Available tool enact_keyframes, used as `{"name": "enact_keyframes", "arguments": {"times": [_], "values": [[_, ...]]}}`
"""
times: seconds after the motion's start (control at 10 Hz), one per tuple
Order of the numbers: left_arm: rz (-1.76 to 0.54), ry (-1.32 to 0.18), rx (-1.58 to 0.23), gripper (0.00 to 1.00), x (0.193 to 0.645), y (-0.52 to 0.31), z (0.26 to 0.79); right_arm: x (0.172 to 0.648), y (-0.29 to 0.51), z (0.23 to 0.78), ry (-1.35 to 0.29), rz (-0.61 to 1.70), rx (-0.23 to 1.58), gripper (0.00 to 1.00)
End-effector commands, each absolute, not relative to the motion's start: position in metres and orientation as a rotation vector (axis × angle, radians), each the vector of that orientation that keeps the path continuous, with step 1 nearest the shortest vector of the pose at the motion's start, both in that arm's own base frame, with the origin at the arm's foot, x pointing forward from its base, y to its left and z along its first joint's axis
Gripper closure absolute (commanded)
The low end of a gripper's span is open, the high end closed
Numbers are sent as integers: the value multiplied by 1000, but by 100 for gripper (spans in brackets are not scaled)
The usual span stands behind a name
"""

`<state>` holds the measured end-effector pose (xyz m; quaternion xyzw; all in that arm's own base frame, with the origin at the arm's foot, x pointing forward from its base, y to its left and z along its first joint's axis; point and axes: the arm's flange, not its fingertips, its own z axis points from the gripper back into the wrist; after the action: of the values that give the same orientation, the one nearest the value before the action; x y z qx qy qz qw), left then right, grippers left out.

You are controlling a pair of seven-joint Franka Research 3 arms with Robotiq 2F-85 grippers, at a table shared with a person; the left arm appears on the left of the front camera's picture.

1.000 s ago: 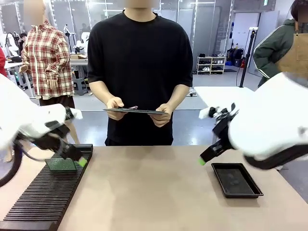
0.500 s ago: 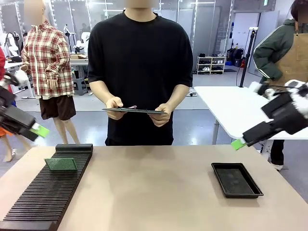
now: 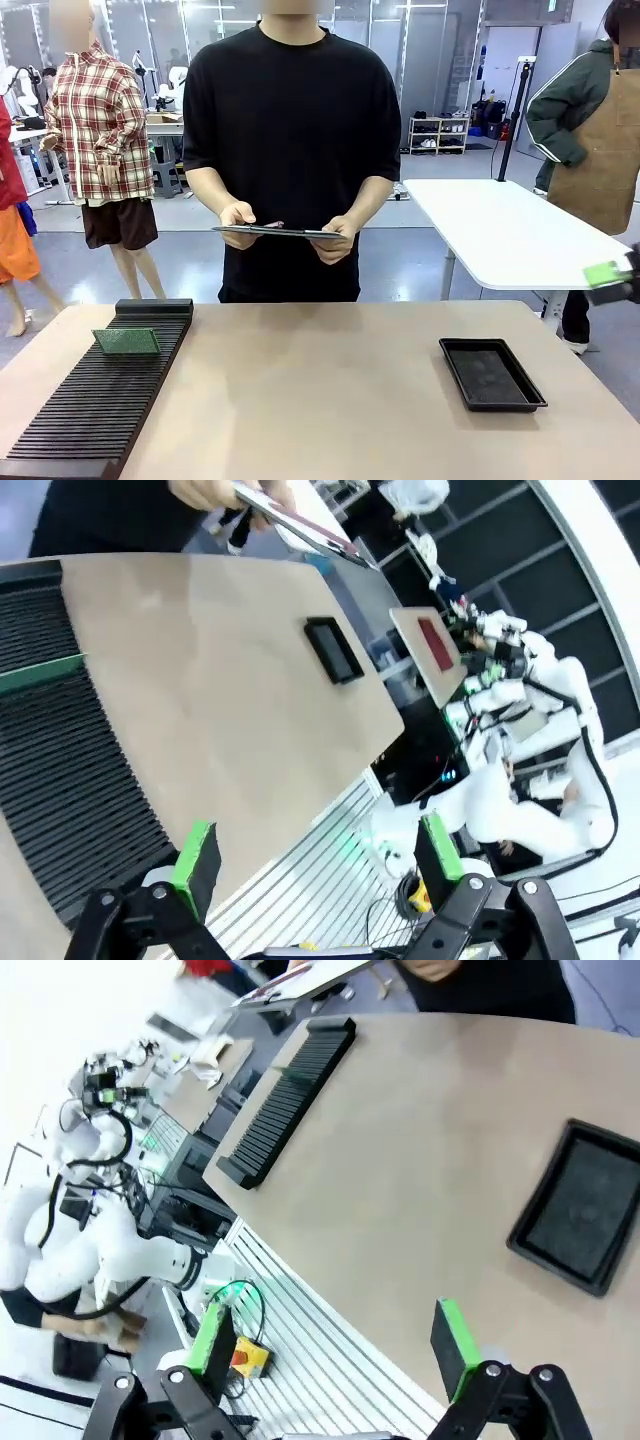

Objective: Inspect the PCB.
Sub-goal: Pick up the Blank PCB and present it to the human.

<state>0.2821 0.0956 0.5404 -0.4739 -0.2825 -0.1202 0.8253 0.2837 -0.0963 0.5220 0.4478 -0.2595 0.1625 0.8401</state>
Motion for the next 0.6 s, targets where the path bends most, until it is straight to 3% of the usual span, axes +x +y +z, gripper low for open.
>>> {"name": "enact_keyframes", "arguments": {"times": [0.0,0.5], "values": [[-198,-660,-1009,0,260,113,528,246,-96,495,-582,286,942,0],[-164,-656,-998,0,265,131,537,265,-125,520,-565,271,940,0]]}}
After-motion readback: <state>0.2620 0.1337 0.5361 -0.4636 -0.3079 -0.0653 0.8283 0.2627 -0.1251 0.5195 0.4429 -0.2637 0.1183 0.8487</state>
